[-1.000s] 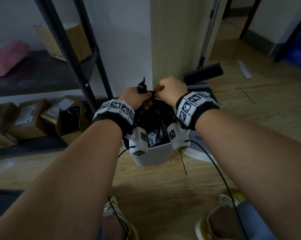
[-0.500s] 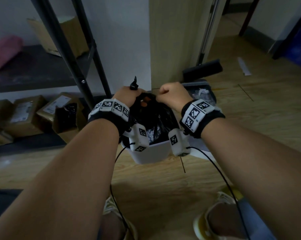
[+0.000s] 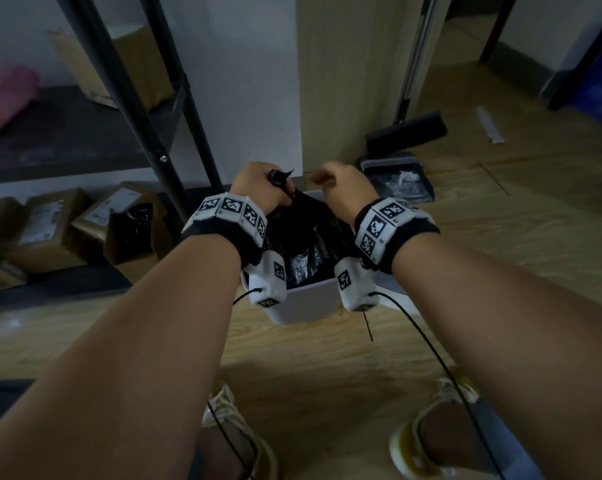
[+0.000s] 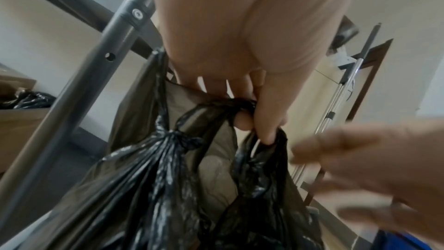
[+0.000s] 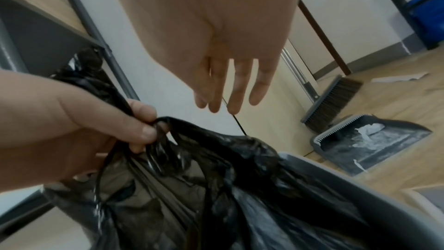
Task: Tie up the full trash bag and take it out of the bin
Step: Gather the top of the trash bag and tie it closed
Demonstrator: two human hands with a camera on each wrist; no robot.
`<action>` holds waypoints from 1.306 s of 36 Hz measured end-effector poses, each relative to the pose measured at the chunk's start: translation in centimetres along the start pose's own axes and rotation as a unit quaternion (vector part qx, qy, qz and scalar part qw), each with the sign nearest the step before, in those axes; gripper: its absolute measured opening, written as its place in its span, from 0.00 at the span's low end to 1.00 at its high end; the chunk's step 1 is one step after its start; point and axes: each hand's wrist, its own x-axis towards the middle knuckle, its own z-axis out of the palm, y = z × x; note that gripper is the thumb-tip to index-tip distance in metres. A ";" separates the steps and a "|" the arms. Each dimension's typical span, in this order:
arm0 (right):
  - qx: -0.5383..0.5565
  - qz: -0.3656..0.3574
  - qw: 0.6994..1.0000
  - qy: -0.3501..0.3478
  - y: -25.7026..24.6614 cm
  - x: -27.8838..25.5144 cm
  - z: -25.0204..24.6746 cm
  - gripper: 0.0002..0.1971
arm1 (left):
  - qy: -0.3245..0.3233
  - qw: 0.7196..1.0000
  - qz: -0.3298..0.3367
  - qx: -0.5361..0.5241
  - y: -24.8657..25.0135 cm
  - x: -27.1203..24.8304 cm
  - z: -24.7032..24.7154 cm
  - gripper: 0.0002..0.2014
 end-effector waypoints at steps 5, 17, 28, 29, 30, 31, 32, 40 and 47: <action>0.051 0.004 0.997 -0.066 -1.9 0.6 0.8 0.16 | -0.001 0.999 0.026 0.033 -0.1 0.2 0.2 0.09; 0.075 0.018 0.994 -0.079 -1.8 0.2 2.0 0.15 | 0.095 0.991 0.043 0.080 -0.7 0.4 1.3 0.06; 0.020 0.000 0.997 -0.068 -1.0 0.8 1.7 0.10 | 0.109 0.992 0.035 0.051 -1.0 0.6 1.2 0.07; 0.015 -0.002 0.998 -0.061 -1.1 0.7 1.6 0.12 | 0.112 0.992 0.036 0.047 -1.1 0.6 1.1 0.07; 0.007 -0.005 0.999 -0.048 -1.2 0.7 1.6 0.13 | 0.113 0.992 0.037 0.045 -1.1 0.6 1.1 0.07; -0.003 -0.004 1.000 -0.028 -1.3 0.6 1.6 0.13 | 0.115 0.992 0.039 0.046 -1.2 0.5 1.0 0.07; -0.013 -0.002 1.000 -0.004 -1.4 0.6 1.6 0.14 | 0.118 0.991 0.038 0.046 -1.2 0.5 1.0 0.06; -0.108 0.030 0.990 0.088 -1.4 -0.2 1.1 0.10 | 0.160 0.984 -0.028 0.071 -2.0 0.2 0.8 0.05; -0.142 0.103 0.981 0.087 0.0 -0.3 1.8 0.13 | 0.178 0.975 -0.101 0.091 -3.9 -0.4 1.0 0.08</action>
